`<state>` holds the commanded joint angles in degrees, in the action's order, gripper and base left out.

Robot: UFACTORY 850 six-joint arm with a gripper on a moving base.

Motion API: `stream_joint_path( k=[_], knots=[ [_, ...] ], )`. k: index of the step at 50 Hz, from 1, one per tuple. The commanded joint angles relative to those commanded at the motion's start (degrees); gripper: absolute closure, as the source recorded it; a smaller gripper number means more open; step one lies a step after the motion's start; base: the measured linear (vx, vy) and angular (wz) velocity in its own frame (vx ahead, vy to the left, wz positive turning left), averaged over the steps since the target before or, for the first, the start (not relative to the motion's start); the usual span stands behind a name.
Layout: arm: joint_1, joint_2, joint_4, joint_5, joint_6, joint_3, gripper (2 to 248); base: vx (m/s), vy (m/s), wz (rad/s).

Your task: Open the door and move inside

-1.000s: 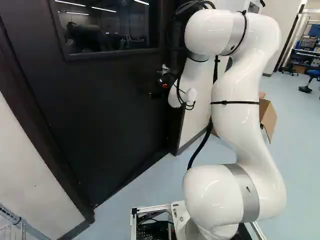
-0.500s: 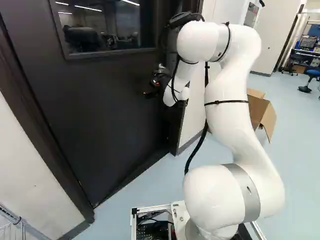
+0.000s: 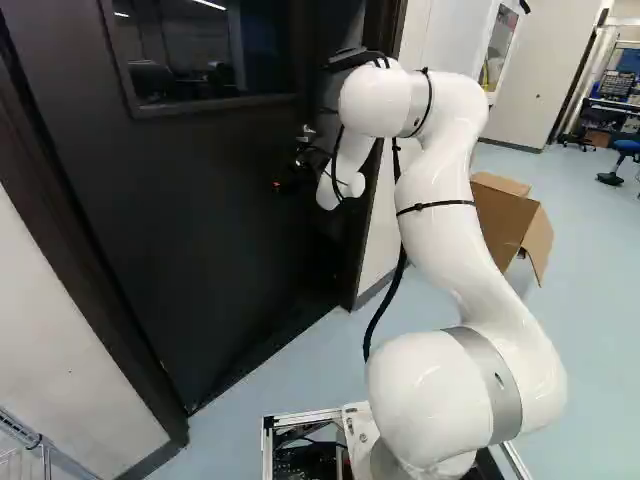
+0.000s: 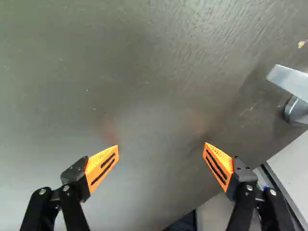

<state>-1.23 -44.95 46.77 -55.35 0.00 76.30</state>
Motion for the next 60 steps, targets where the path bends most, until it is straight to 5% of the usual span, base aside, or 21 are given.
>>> stream_joint_path(
  k=[37,60],
  knots=[
    [-3.78,-9.74,1.74,-0.07,0.00,14.55,3,0.000,0.000,0.000],
    [-4.15,-6.49,1.74,-0.07,0.00,9.64,3,0.000,0.000,0.000]
  ],
)
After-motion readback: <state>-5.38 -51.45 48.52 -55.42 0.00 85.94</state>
